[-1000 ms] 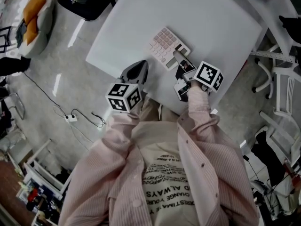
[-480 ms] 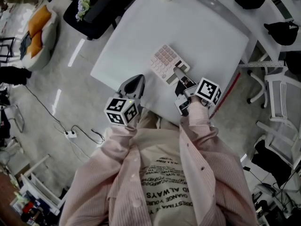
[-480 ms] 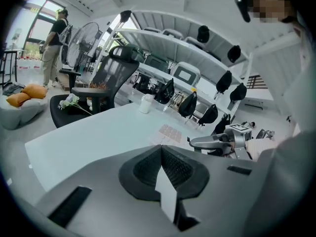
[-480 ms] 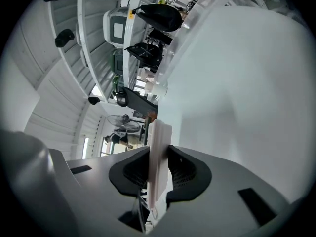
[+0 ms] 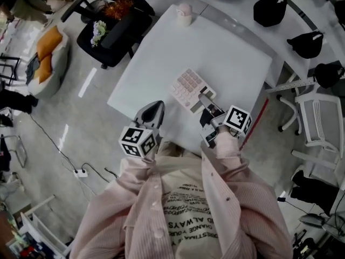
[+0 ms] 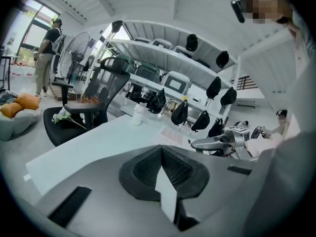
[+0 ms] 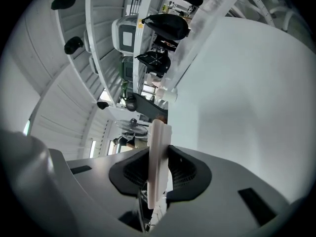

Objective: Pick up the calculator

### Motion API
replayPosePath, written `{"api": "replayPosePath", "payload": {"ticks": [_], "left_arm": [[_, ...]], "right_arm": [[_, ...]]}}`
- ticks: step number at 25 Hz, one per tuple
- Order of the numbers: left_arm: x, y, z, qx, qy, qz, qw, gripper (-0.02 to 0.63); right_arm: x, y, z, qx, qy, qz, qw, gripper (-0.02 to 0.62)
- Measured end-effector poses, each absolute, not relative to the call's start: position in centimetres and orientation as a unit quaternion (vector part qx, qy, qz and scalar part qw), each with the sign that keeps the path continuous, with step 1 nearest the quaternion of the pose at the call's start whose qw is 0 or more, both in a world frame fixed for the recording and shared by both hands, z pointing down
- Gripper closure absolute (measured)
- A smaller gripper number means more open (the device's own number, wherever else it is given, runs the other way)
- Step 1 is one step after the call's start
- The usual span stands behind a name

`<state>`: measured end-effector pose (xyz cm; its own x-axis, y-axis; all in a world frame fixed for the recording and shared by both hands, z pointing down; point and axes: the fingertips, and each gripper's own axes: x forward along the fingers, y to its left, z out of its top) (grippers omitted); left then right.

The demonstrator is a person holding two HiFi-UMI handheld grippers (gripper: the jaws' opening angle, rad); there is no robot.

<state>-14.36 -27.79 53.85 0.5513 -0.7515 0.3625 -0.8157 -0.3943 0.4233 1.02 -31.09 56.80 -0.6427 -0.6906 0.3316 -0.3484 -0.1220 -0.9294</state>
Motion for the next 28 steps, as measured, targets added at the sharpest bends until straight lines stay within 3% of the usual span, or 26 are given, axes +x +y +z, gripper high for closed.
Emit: {"api": "replayPosePath", "payload": {"ticks": [28], "left_arm": [[-18.4,-27.5,43.4,0.85,-0.498,-0.008,0.169,0.604]], "right_arm": [[4.1,-29.6,47.4,-0.395,0.652,-0.606,0.226,0.515]]}}
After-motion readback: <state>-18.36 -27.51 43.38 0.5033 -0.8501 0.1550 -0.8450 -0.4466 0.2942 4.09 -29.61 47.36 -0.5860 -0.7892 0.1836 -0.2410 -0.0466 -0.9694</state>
